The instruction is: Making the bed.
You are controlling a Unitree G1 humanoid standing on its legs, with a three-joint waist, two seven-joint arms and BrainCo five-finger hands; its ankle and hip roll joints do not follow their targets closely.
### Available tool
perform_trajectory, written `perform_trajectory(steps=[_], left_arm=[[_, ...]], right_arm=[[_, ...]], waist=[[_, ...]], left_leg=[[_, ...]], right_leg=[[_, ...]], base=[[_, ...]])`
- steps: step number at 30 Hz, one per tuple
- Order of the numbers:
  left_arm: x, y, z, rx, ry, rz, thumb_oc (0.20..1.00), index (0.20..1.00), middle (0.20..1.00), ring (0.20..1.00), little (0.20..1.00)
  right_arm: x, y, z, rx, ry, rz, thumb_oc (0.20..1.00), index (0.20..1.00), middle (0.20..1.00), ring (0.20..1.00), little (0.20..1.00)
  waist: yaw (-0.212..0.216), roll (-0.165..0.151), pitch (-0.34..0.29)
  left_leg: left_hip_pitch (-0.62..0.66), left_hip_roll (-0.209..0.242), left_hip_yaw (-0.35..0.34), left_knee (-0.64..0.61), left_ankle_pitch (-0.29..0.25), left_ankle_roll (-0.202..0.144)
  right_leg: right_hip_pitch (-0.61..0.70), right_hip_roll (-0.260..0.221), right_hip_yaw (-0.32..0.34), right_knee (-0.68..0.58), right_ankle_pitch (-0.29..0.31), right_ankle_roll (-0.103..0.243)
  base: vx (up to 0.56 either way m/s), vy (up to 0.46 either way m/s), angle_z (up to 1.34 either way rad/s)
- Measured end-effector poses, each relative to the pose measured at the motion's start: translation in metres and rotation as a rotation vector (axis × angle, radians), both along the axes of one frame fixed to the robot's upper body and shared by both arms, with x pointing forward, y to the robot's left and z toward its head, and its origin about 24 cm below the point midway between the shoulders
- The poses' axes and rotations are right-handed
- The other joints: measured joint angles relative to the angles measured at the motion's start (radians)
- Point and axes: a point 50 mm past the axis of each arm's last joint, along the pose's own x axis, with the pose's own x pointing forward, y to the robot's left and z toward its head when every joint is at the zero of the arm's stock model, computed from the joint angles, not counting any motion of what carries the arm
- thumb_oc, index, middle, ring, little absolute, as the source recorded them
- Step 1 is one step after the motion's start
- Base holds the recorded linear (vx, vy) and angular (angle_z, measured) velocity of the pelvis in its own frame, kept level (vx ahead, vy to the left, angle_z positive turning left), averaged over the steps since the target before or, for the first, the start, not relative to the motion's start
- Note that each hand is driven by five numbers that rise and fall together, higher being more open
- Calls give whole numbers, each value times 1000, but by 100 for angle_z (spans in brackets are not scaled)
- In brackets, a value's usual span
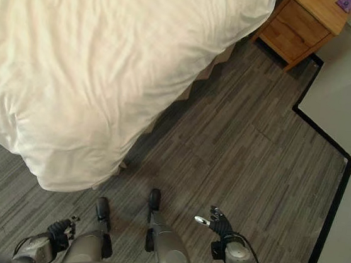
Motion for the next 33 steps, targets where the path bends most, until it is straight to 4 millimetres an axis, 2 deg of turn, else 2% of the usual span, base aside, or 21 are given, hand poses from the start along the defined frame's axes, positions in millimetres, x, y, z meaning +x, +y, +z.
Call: perform_trajectory(steps=[5,7,9,11,14,16,17,19,22,25,26,27,28,29,30,31,32,33], left_arm=[[14,-3,5,-7,-54,-37,200,200,200,200,200],[25,-9,10,0,-84,-142,200,200,200,200,200],[31,-15,13,51,-61,-403,200,200,200,200,200],[30,-14,12,48,-54,-424,200,200,200,200,200],[15,-8,9,-6,-41,-381,200,200,200,200,200],[-3,-9,4,-46,-5,-393,200,200,200,200,200],[-23,-14,0,-93,35,-445,200,200,200,200,200],[-42,-22,-3,-143,66,-501,200,200,200,200,200],[-46,-24,5,-180,40,-615,200,200,200,200,200],[-45,-21,12,-195,39,-711,200,200,200,200,200],[-45,-19,22,-202,23,-775,200,200,200,200,200],[-36,-18,32,-207,-23,-813,200,200,200,200,200],[-34,-23,37,-242,-61,-831,200,200,200,200,200],[-23,-25,44,-265,-129,-802,275,275,275,275,275],[-18,-27,47,-278,-150,-803,893,893,893,893,893],[-10,-28,56,-278,-192,-821,1000,1000,1000,1000,1000],[13,-28,79,-274,-359,-777,1000,1000,1000,1000,1000],[27,-28,87,-267,-434,-733,1000,1000,1000,1000,1000]], right_arm=[[0,-1,0,2,-2,-8,1000,1000,1000,1000,1000],[1,-1,1,1,-4,-6,1000,1000,1000,1000,1000],[2,-4,2,-4,-2,-2,1000,1000,1000,1000,1000],[3,-8,3,-14,-4,-4,1000,1000,1000,1000,1000],[-5,-24,1,-35,31,-59,1000,1000,1000,1000,1000],[-14,-34,-1,-50,64,-67,1000,1000,1000,1000,1000],[-22,-41,-5,-63,109,-74,1000,1000,1000,1000,1000],[-31,-48,-6,-86,146,-58,1000,1000,1000,1000,1000],[-33,-54,-7,-105,175,-42,1000,1000,1000,1000,1000],[-28,-54,-6,-120,174,-18,1000,1000,1000,1000,1000],[-31,-55,-7,-125,194,-10,1000,1000,1000,1000,1000],[-33,-56,-8,-127,203,-11,1000,1000,1000,1000,1000],[-39,-58,-10,-132,221,-16,1000,1000,1000,1000,1000],[-40,-60,-9,-137,225,-18,1000,1000,1000,1000,1000],[-40,-61,-9,-137,226,-18,1000,1000,1000,1000,1000],[-40,-60,-9,-137,225,-18,1000,1000,1000,1000,1000],[-39,-61,-9,-139,222,-24,1000,1000,1000,1000,1000],[-37,-60,-9,-141,216,-27,1000,1000,1000,1000,1000]], waist=[[0,11,15],[1,16,19],[1,26,25],[0,40,21],[-1,74,13],[1,109,-8],[0,135,-23],[-1,164,-43],[4,184,-71],[2,185,-93],[1,179,-108],[1,178,-117],[2,177,-122],[3,179,-134],[4,177,-136],[6,173,-137],[7,166,-141],[7,166,-145]], left_leg=[[6,-5,-10,4,5,7],[14,-8,-10,4,5,8],[41,-10,-6,4,4,10],[58,-10,-1,-1,-9,2],[87,-10,3,-2,-16,0],[90,-10,-3,-2,-17,2],[102,-11,-7,-2,-15,6],[114,-11,-19,-2,-16,8],[124,-11,-24,-2,-18,6],[124,-10,-24,-2,-19,5],[126,-9,-26,-2,-18,5],[127,-9,-32,-2,-17,6],[126,-11,-41,-2,-14,6],[127,-14,-49,-2,-13,8],[129,-15,-49,-2,-13,8],[129,-15,-50,-2,-13,10],[129,-16,-56,-2,-10,13],[132,-16,-57,-2,-9,14]], right_leg=[[11,-2,-7,3,10,-14],[19,-5,-7,5,12,-16],[43,-7,-4,5,12,-16],[59,-10,0,0,-1,-1],[86,-11,1,0,-13,-7],[93,-12,-2,0,-16,-9],[106,-12,-6,0,-18,-11],[125,-12,-16,0,-17,-13],[138,-12,-19,0,-28,-7],[138,-13,-19,0,-26,-8],[141,-13,-21,0,-26,-9],[144,-12,-25,0,-26,-9],[148,-14,-32,0,-26,-9],[152,-19,-41,0,-27,-10],[154,-19,-40,0,-28,-11],[155,-20,-42,0,-29,-12],[159,-21,-48,0,-25,-8],[163,-23,-48,0,-26,-8]], base=[[-5,2,4],[2,7,2],[11,8,-4],[29,17,-7],[10,4,-2],[10,-10,6],[9,-1,12],[2,-7,16],[-7,-6,7],[0,0,0],[-14,-18,5],[-18,-10,14],[-9,-6,24],[-9,-16,19],[-3,-15,12],[0,-25,8],[-3,-15,9],[5,-24,9]])
